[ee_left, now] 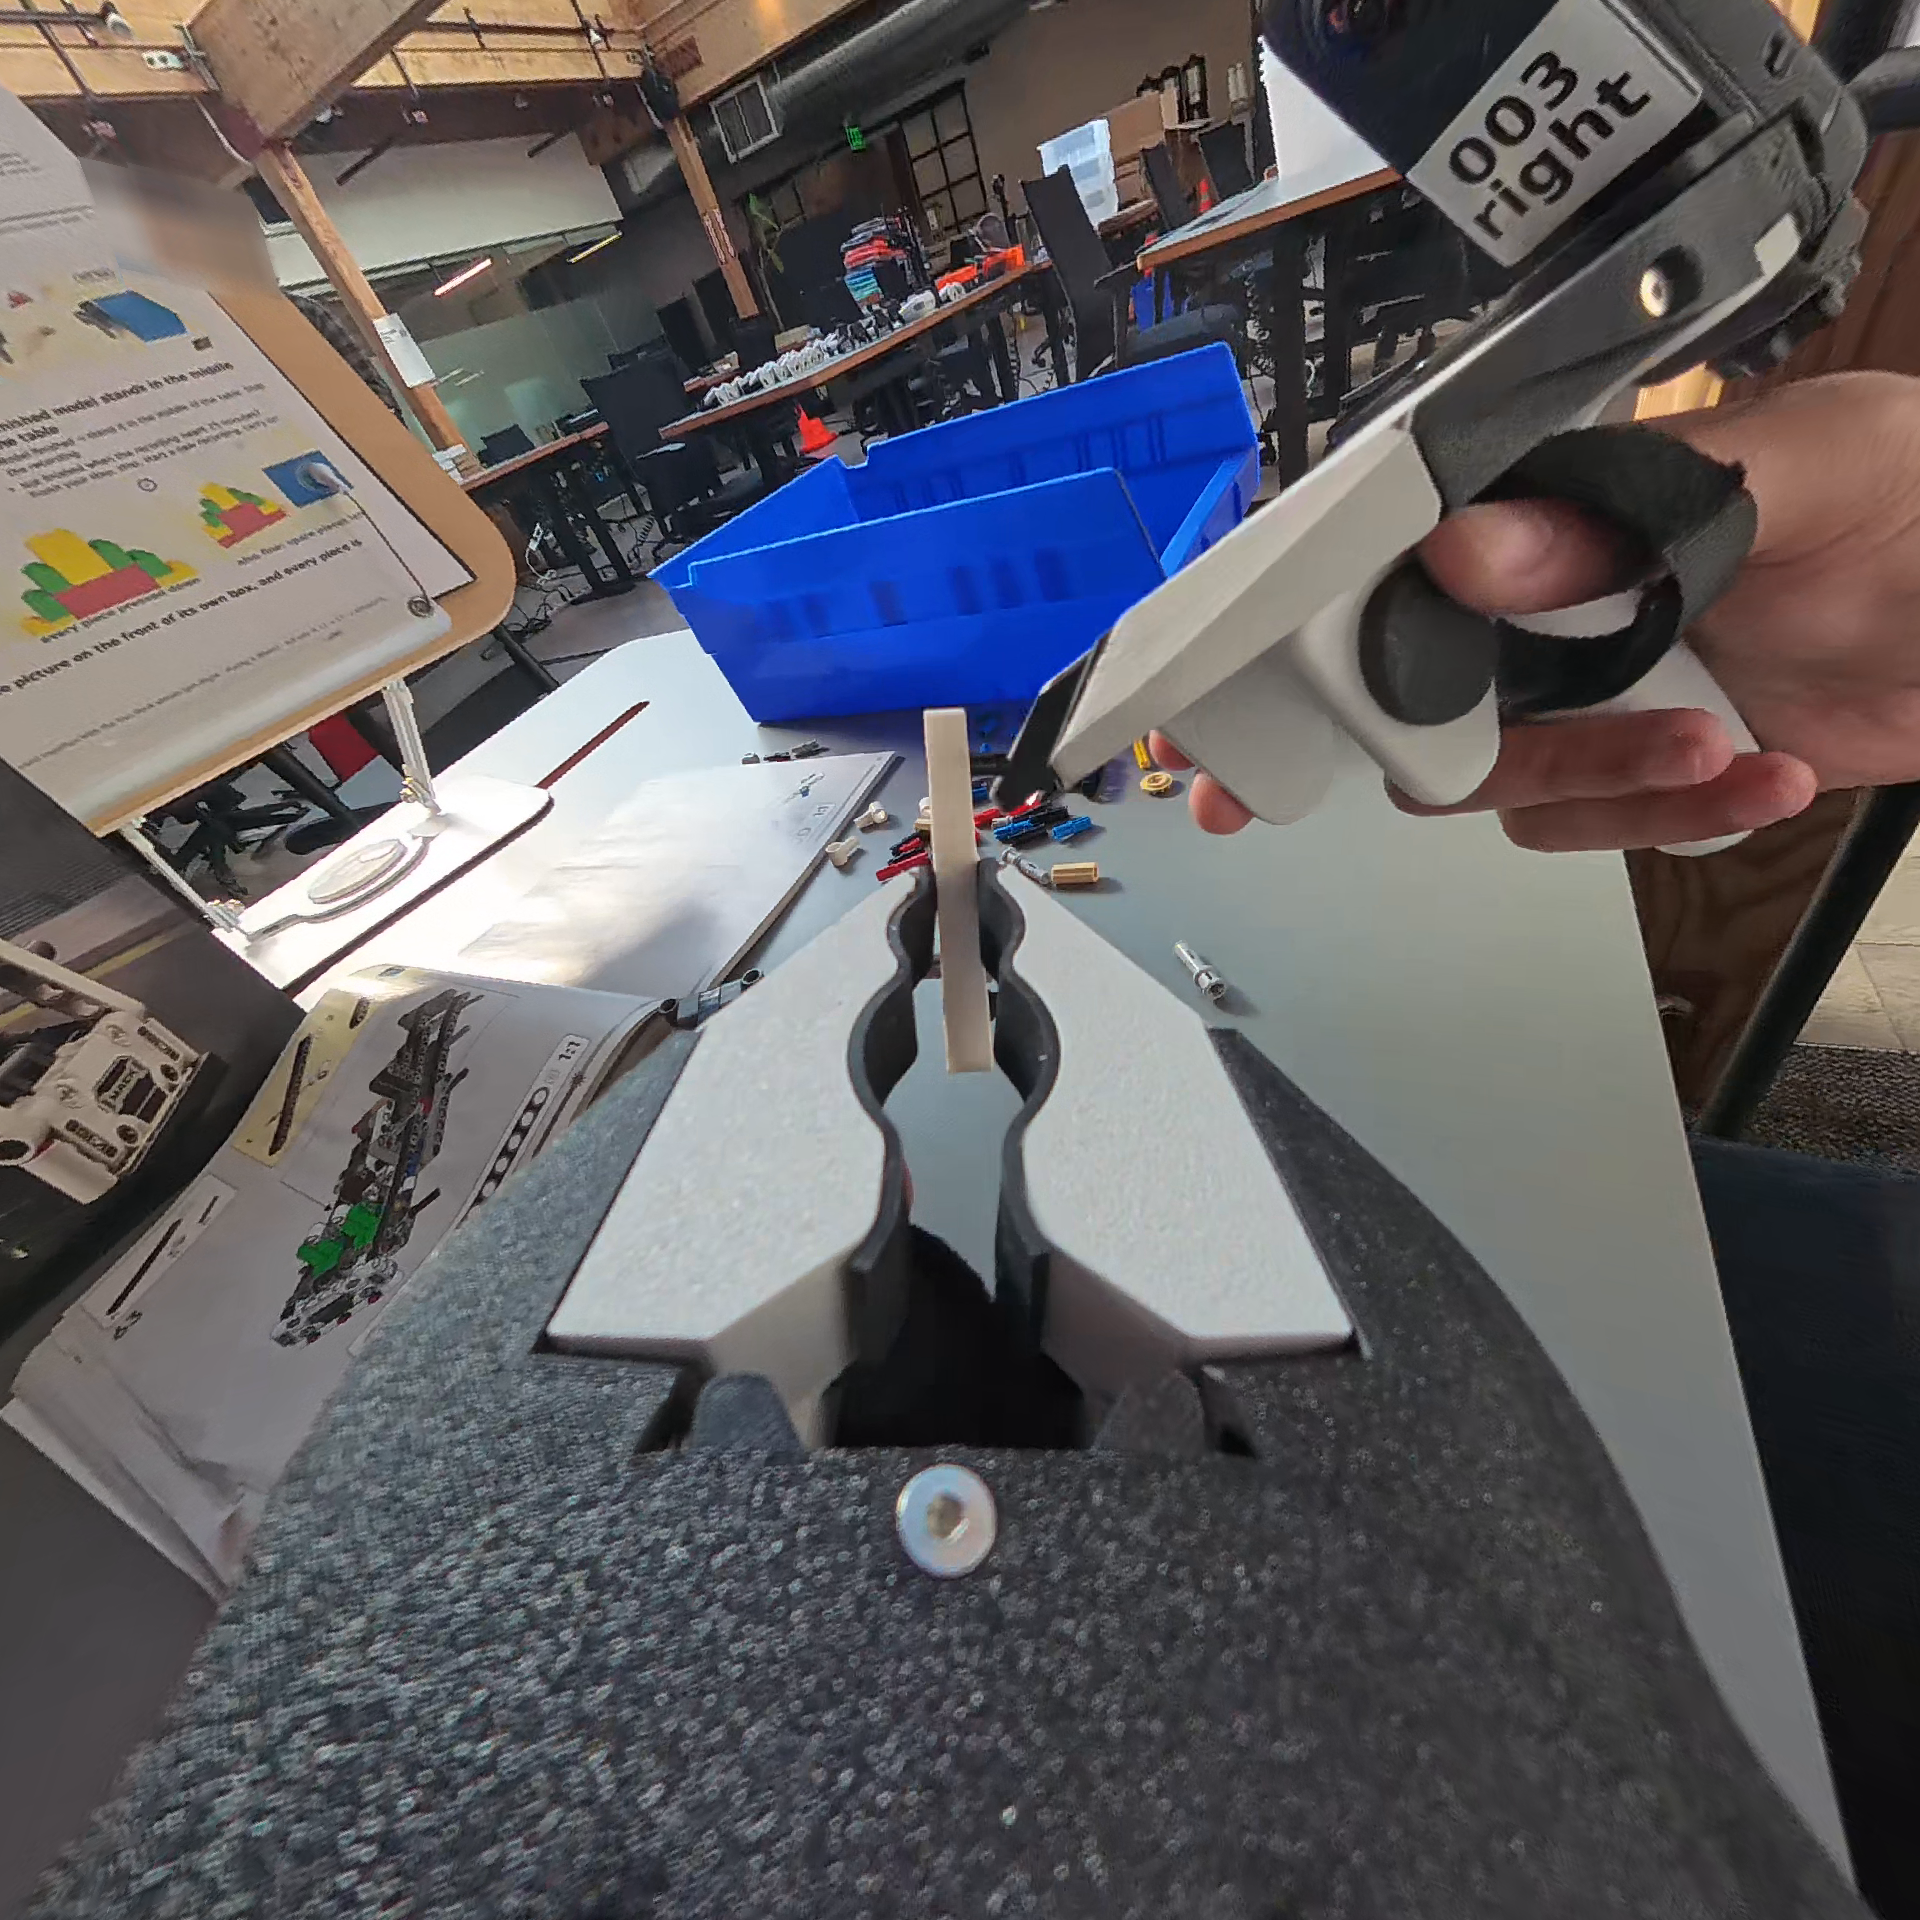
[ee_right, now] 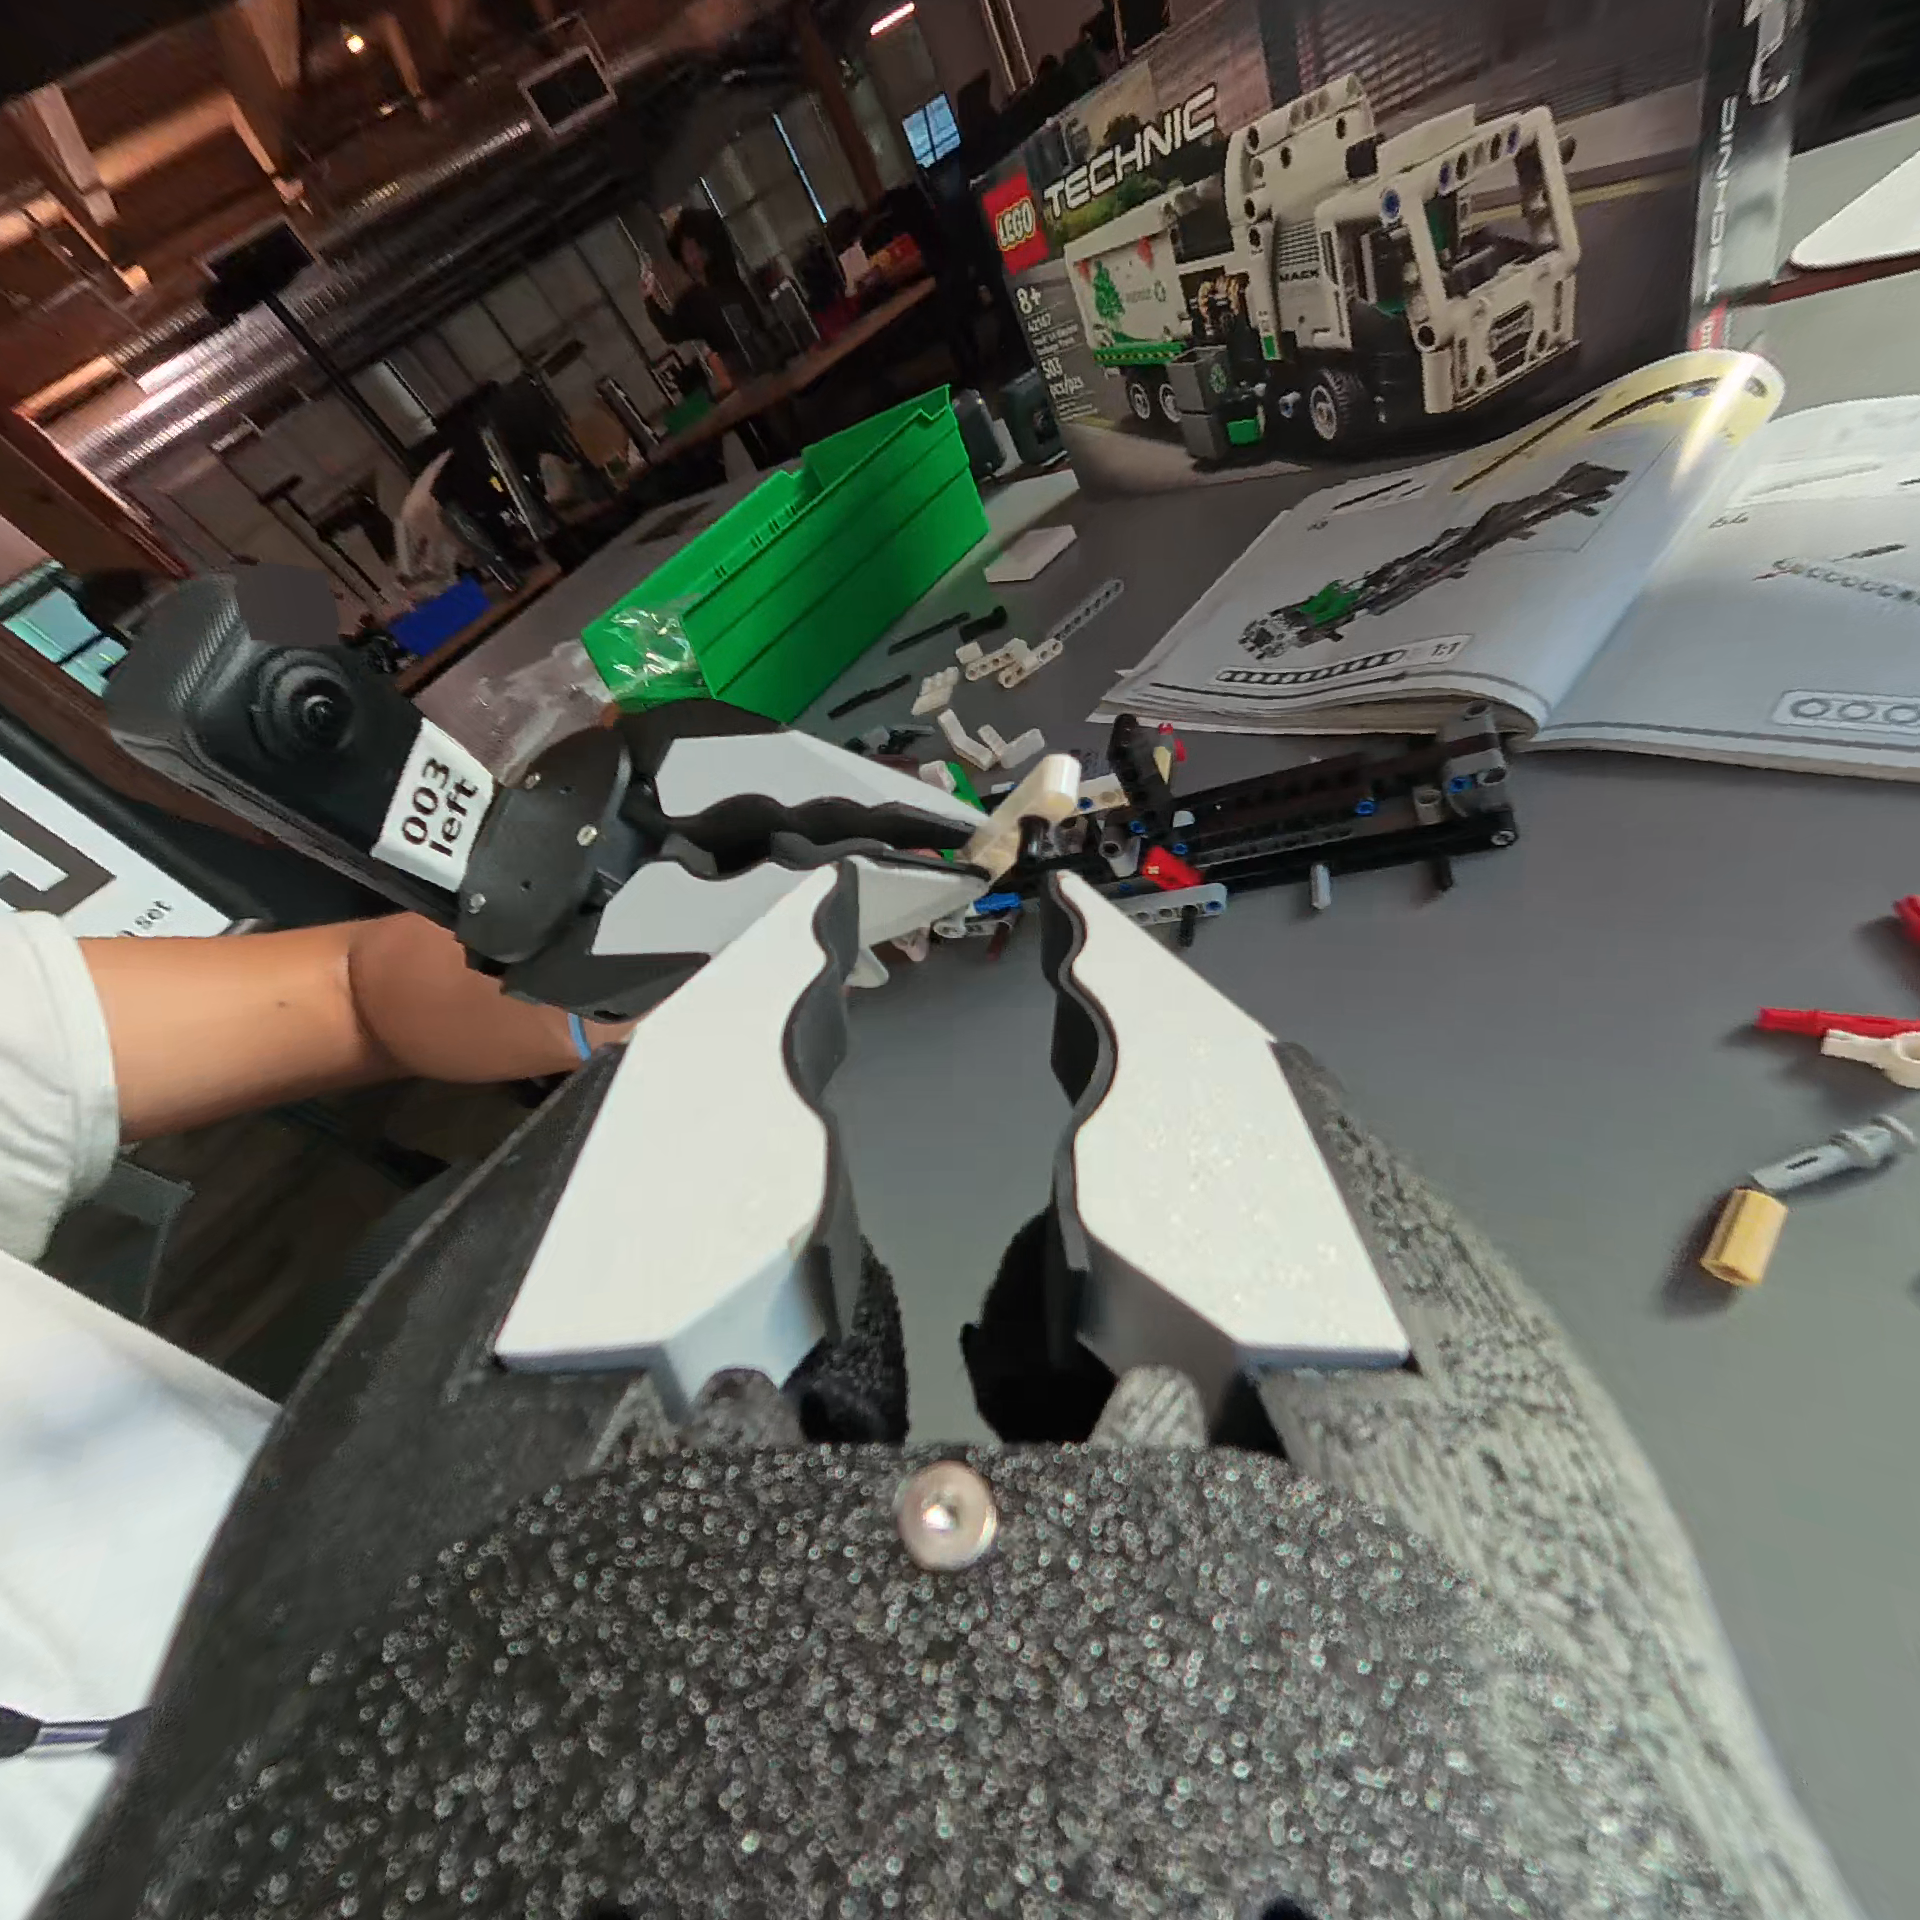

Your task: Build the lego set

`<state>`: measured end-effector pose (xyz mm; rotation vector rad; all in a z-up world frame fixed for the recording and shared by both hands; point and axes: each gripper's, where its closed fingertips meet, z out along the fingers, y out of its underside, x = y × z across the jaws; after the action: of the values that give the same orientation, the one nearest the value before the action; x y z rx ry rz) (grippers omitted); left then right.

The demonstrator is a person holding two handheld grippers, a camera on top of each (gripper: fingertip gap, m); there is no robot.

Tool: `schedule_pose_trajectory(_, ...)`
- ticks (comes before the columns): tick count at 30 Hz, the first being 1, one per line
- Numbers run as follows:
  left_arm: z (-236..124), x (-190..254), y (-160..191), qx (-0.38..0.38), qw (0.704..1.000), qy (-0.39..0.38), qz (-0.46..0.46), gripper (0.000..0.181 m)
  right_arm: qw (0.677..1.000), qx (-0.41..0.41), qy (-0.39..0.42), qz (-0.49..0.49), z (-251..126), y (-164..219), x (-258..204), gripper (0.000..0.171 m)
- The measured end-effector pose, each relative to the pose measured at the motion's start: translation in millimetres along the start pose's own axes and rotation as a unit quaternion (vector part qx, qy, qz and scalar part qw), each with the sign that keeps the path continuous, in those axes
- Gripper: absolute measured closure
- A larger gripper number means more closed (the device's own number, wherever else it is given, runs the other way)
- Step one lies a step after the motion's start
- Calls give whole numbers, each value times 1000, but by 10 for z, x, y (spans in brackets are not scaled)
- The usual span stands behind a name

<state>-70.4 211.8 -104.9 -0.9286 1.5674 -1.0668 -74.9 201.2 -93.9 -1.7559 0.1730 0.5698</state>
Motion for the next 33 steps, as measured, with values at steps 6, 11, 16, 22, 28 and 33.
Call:
schedule_pose_trajectory(6, 0, 2, 11, 3, 1000, 2, 5, 175, 998, 16, 32, 44, 53, -46, 182, 137)
schedule_pose_trajectory(11, 21, 84, 36, 0, 999, 13, 38, 174, 997, 16, 2, 71, 68, -42, 165, 163)
schedule_pose_trajectory(16, 102, 184, 115, -5, 998, 43, 52, 144, 998, -37, 38, 22, 76, 6, 153, 166)
schedule_pose_trajectory(22, -16, 494, -72, 24, 975, 199, -93, 125, 989, -115, -8, -96, 88, -23, -157, 165)
schedule_pose_trajectory(28, -170, 605, -201, 45, 927, 315, -198, 151, 966, -211, -73, -128, 12, 95, -394, 165)
schedule_pose_trajectory(33, -245, 632, -247, 56, 905, 358, -224, 167, 958, -233, -96, -135, -10, 138, -447, 165)
